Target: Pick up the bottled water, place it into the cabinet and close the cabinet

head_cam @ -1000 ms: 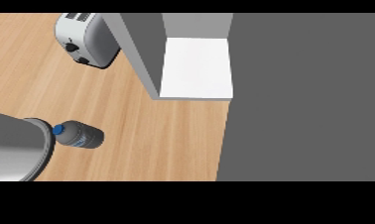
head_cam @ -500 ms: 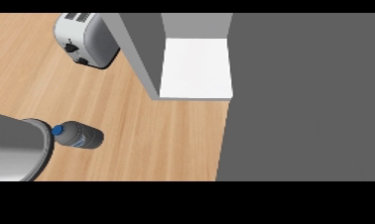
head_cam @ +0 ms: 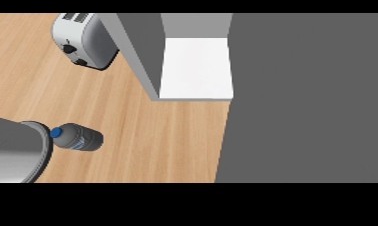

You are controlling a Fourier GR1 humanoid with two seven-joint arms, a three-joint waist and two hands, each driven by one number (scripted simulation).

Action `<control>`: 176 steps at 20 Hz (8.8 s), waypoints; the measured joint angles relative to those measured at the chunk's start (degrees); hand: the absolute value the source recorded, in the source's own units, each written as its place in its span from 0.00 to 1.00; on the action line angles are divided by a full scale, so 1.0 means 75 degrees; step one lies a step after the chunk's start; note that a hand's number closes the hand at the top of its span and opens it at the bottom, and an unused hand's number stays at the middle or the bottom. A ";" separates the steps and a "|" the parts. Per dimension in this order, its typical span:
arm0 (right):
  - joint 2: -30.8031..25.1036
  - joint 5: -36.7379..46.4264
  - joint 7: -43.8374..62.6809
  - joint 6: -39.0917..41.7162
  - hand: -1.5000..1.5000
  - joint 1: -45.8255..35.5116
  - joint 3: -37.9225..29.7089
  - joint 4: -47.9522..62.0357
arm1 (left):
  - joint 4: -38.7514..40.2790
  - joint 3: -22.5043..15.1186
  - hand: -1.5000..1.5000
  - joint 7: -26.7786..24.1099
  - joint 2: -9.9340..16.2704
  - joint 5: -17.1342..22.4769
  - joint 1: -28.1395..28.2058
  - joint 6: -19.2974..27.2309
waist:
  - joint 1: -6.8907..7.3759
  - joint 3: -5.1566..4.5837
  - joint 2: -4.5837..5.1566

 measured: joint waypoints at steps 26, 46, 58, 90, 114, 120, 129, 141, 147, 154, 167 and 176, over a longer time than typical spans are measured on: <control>-0.0638 0.0352 0.0288 -0.1062 0.00 -0.0581 0.0854 -0.0048 | 0.3651 -0.0429 0.00 -0.2486 -0.0310 -0.1808 -0.1144 -0.0560 | -0.0097 -0.0005 0.0030; -0.1171 0.0394 0.0135 -0.1524 0.00 -0.0593 0.0849 -0.0077 | 0.7183 -0.0877 0.00 -0.5112 -0.0388 -0.2705 -0.1887 -0.0611 | -0.0076 0.0001 0.0032; -0.1209 0.0461 0.0360 -0.1798 0.00 -0.0957 0.1102 -0.0019 | 0.9745 -0.0814 0.00 -0.6814 -0.0283 -0.3029 -0.2718 -0.0072 | -0.0075 -0.0004 0.0038; -0.1752 0.0595 0.0205 -0.2498 0.00 -0.0978 0.1594 -0.0013 | 1.2607 -0.0808 1.00 -0.8875 -0.0051 -0.2000 -0.3835 -0.1364 | -0.0087 0.0003 0.0028; -0.1969 0.0478 -0.0127 -0.2523 0.00 -0.0839 0.1516 0.0021 | 0.8887 -0.4254 1.00 -0.6778 -0.0611 -0.0550 -0.2777 0.0060 | -0.0037 0.0008 0.0013; -0.1939 0.0497 0.0165 -0.2618 0.00 -0.1078 0.1524 -0.0005 | 0.7506 -0.4906 1.00 -0.5821 -0.0612 -0.0451 -0.2798 0.0936 | -0.0039 0.0005 0.0016; -0.2107 0.0486 -0.0261 -0.2717 0.00 -0.0761 0.1660 -0.0012 | 0.6769 -0.5875 1.00 -0.5081 -0.0620 -0.0568 -0.3645 0.2496 | -0.0087 0.0006 0.0021; -0.2160 0.0423 -0.0312 -0.2749 0.00 -0.0823 0.1623 0.0000 | 0.7548 -0.6268 1.00 -0.4501 -0.0610 -0.0514 -0.5921 0.4260 | -0.0132 0.0004 0.0038; -0.2178 0.0399 -0.0325 -0.2794 0.00 -0.0786 0.1591 -0.0003 | 0.8591 -0.6063 1.00 -0.4454 -0.0618 -0.0610 -0.6931 0.4606 | -0.0134 0.0004 0.0042; -0.2267 0.0330 -0.0473 -0.2732 0.00 -0.0738 0.1536 0.0015 | 1.0072 -0.5830 1.00 -0.4468 -0.0599 -0.0708 -0.8150 0.4887 | -0.0169 0.0005 0.0054; -0.2444 0.0263 -0.0887 -0.2799 0.00 -0.0448 0.1726 -0.0014 | 1.3274 -0.5231 1.00 -0.5147 -0.0603 -0.0830 -0.9994 0.5385 | -0.0322 0.0003 0.0080; -0.2452 0.0163 -0.0842 -0.2714 0.00 -0.0648 0.1573 0.0013 | 1.5136 -0.5084 1.00 -0.5645 -0.0598 -0.0977 -1.0676 0.5822 | -0.0402 0.0001 0.0132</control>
